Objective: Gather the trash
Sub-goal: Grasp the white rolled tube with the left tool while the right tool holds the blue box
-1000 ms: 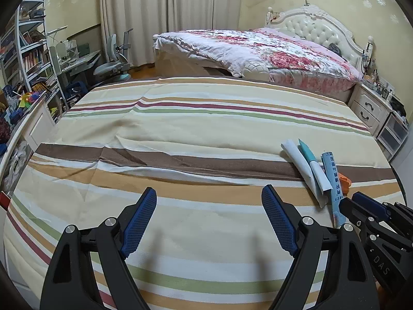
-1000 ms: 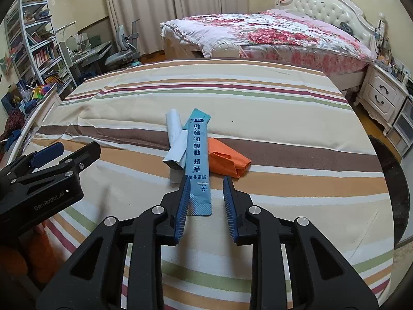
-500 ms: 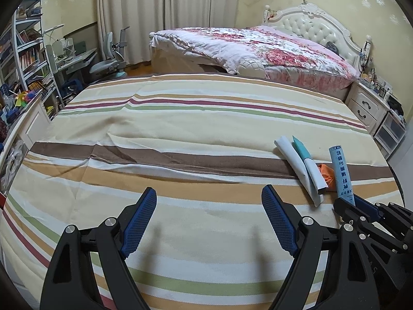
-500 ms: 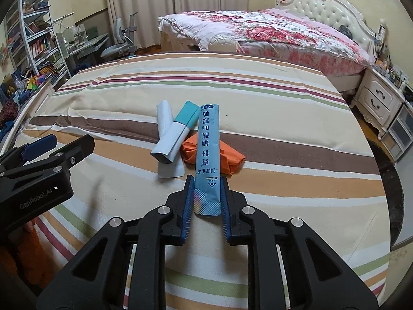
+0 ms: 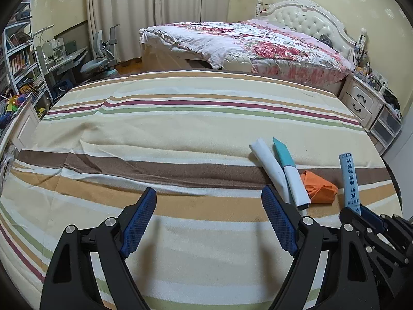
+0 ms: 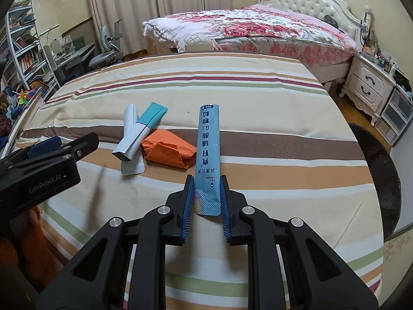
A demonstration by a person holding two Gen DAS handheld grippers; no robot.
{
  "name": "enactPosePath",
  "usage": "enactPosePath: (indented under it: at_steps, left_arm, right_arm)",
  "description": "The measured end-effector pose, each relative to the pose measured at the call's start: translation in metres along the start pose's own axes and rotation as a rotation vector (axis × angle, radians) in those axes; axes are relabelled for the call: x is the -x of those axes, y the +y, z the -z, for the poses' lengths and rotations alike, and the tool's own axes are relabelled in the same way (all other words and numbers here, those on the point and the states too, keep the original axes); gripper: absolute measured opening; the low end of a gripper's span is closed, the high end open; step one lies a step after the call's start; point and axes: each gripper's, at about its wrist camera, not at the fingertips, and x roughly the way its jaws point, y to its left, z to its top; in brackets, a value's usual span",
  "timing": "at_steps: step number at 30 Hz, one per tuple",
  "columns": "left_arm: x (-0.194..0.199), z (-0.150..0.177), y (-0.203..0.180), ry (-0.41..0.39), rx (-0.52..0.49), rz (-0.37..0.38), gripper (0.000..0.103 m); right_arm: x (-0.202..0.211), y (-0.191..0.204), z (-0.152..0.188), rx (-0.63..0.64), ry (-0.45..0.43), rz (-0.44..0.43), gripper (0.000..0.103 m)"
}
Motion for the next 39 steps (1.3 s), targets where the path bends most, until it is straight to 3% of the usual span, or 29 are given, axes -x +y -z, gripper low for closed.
enactPosePath:
  at_steps: [10, 14, 28, 39]
  left_arm:
    - [-0.015, -0.019, -0.012, 0.024, 0.043, 0.038, 0.081]
    - [-0.021, -0.022, -0.019, 0.033, 0.015, 0.027, 0.081]
    - [-0.017, -0.005, -0.004, 0.095, -0.013, 0.054, 0.081]
    - [-0.011, 0.008, -0.017, 0.106, -0.053, 0.073, 0.081]
  right_arm:
    - [0.0, -0.003, 0.0, -0.005, -0.005, -0.013, 0.019]
    - [0.0, -0.003, 0.0, -0.006, -0.005, -0.015, 0.019]
    - [-0.001, -0.004, 0.0, -0.009, -0.007, -0.023, 0.019]
    - [-0.001, -0.003, -0.001, -0.009, -0.007, -0.025, 0.019]
